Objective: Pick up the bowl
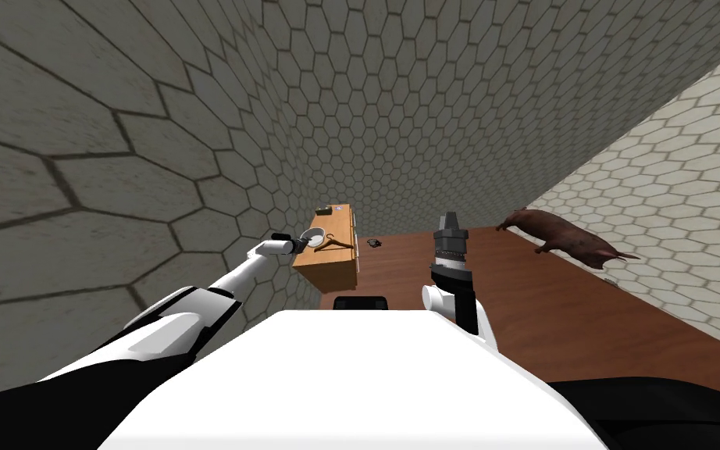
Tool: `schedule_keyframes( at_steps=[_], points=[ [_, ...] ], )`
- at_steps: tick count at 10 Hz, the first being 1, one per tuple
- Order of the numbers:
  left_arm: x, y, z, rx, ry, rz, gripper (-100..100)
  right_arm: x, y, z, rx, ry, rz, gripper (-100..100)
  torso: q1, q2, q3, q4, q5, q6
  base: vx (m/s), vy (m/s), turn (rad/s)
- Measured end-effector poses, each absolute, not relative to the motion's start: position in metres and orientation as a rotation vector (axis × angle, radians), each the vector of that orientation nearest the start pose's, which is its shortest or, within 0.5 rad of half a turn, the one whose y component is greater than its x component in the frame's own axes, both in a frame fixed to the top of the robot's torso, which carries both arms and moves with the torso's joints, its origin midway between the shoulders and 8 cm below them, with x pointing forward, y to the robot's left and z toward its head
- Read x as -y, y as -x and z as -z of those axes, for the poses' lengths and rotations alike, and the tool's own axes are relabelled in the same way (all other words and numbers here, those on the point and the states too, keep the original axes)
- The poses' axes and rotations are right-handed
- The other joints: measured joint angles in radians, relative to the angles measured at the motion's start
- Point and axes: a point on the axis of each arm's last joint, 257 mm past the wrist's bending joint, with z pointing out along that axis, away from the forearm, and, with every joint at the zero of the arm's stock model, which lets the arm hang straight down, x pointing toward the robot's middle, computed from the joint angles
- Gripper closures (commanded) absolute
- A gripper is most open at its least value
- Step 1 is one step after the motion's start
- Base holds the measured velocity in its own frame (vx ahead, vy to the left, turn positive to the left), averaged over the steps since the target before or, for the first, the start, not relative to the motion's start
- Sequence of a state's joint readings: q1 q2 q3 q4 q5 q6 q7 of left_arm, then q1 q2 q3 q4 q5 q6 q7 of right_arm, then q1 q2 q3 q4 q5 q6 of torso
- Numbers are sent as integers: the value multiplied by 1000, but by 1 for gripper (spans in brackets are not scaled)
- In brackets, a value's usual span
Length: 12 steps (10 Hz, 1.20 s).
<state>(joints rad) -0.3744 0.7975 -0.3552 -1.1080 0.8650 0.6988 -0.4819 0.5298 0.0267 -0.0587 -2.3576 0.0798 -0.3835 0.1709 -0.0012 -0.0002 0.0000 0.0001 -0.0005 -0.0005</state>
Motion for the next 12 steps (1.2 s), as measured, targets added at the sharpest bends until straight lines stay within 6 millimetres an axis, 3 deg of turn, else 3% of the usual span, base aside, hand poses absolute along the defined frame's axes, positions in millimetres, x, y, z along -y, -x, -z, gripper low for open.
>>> schedule_keyframes(
  at_steps=[7, 8, 9, 12],
  points=[
    [-483, -503, 367, -2216, 1459, 297, -100, 298, -342, -27, -719, -606, -1002, 0, 2, -1, -1, 0, 1, 0, 15, 0, -68],
    [-484, -502, 367, -2218, 1463, 294, 0, 298, -342, -27, -719, -606, -1002, 0, 2, 0, 0, 0, 1, -1, 0, 0, 0],
    [-484, -502, 367, -2218, 1463, 295, -100, 298, -342, -27, -719, -606, -1002, 0, 1, 0, 0, 0, 1, -1, 46, -21, 55],
    [-489, -496, 378, -2227, 1453, 300, -100, 298, -342, -27, -719, -606, -1002, 0, -2, -4, -2, -1, 0, -1, 63, -39, 37]
  ],
)
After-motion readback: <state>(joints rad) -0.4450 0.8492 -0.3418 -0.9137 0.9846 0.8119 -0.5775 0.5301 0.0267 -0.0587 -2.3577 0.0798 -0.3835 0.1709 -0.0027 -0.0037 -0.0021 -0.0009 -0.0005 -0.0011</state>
